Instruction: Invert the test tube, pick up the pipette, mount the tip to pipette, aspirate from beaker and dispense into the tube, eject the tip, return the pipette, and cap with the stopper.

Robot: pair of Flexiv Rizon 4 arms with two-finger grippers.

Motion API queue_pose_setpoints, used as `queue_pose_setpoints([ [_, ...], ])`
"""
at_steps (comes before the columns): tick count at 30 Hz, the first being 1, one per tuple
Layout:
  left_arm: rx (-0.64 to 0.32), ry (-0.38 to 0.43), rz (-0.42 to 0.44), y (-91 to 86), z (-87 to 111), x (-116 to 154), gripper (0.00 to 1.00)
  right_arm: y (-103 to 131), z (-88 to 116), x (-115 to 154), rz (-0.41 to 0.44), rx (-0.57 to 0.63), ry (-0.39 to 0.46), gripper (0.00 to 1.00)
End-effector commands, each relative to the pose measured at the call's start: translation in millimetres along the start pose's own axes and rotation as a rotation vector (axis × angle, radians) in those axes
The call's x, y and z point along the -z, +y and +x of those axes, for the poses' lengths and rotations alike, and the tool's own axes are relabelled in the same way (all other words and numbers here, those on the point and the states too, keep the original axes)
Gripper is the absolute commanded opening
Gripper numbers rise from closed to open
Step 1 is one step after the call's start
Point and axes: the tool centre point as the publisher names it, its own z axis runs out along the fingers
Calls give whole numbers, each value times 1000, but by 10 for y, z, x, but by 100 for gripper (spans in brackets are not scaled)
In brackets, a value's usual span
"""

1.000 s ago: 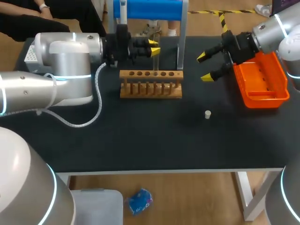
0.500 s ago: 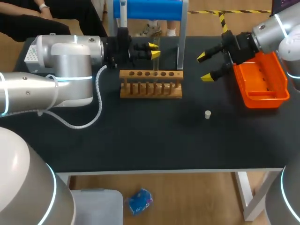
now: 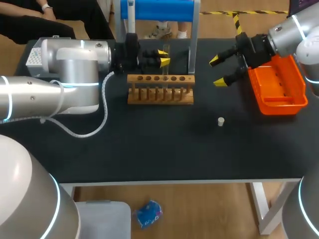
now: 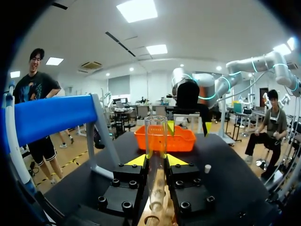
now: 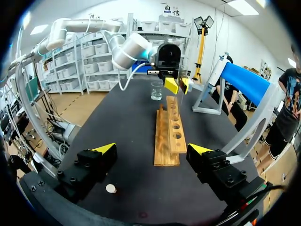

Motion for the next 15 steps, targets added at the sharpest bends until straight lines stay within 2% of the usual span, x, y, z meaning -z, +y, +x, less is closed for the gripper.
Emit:
queue_pose_setpoints([
  [1,3,5,-1,45,-30,-3,0,-3,-4,4,1,1,2,100],
  [15,1,2,-22,161,-34,11,0,-3,-4,4,1,1,2,100],
])
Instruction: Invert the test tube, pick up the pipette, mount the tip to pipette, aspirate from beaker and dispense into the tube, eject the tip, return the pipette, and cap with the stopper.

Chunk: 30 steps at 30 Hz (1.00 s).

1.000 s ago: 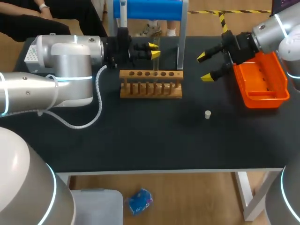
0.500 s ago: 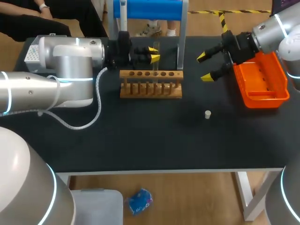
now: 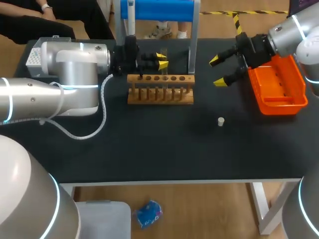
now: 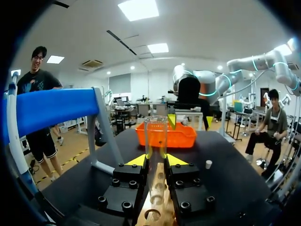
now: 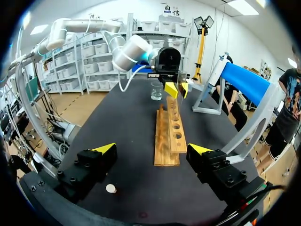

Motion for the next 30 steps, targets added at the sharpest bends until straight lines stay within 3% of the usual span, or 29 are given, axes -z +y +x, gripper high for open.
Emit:
queue_pose_setpoints([
  [1,0,9,-13,27,-11,-22,0,-3,-4,4,1,1,2,100],
  [13,3,18,-37,123,-1,-52,0,-3,-4,4,1,1,2,100],
  [14,5,16,-34,122,-3,-46,36,-3,-4,4,1,1,2,100],
  [15,4,13,-33,112,-5,-33,100,-3,-4,4,1,1,2,100],
  [30,-5,-59,-131,-54,-10,364,100,-3,-4,4,1,1,2,100],
])
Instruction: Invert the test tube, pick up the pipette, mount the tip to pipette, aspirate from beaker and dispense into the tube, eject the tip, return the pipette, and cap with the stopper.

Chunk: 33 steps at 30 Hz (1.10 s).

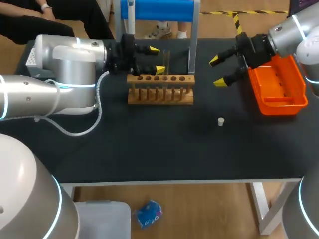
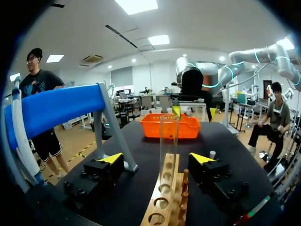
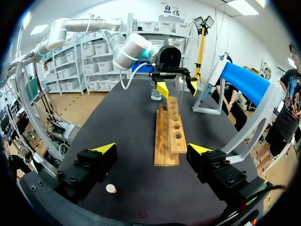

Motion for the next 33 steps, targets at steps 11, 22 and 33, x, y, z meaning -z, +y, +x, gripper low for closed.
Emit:
queue_pose_setpoints([
  [11,51,-79,-69,-170,151,551,100,-3,-4,4,1,1,2,100],
  [22,51,-79,-69,-170,151,551,100,-3,-4,4,1,1,2,100],
  [33,51,-79,-69,-170,151,551,100,-3,-4,4,1,1,2,100],
])
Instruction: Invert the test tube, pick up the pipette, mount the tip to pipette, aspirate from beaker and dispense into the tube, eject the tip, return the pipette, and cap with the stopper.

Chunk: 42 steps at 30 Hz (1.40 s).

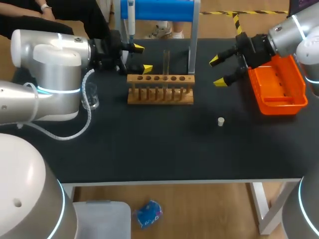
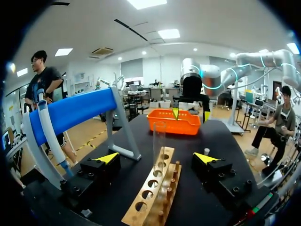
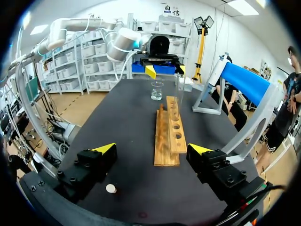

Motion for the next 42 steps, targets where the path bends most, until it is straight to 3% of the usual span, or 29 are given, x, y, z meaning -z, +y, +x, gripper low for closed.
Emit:
queue_pose_setpoints([
  [1,1,-3,-5,-3,-18,33,100,27,30,36,-14,3,5,100],
  [13,11,-146,28,67,-218,691,100,407,505,129,-172,49,21,100],
  [17,74,-226,95,163,-339,990,100,548,751,68,-213,57,57,100],
  [18,74,-226,95,163,-339,990,100,588,822,60,-236,55,82,100],
  [32,74,-226,95,163,-339,990,100,588,822,60,-236,55,82,100],
  [36,72,-246,123,228,-383,1053,100,618,1032,-16,-313,64,124,100],
  [42,89,-322,156,388,-560,1364,100,625,1332,-78,-369,67,145,100],
])
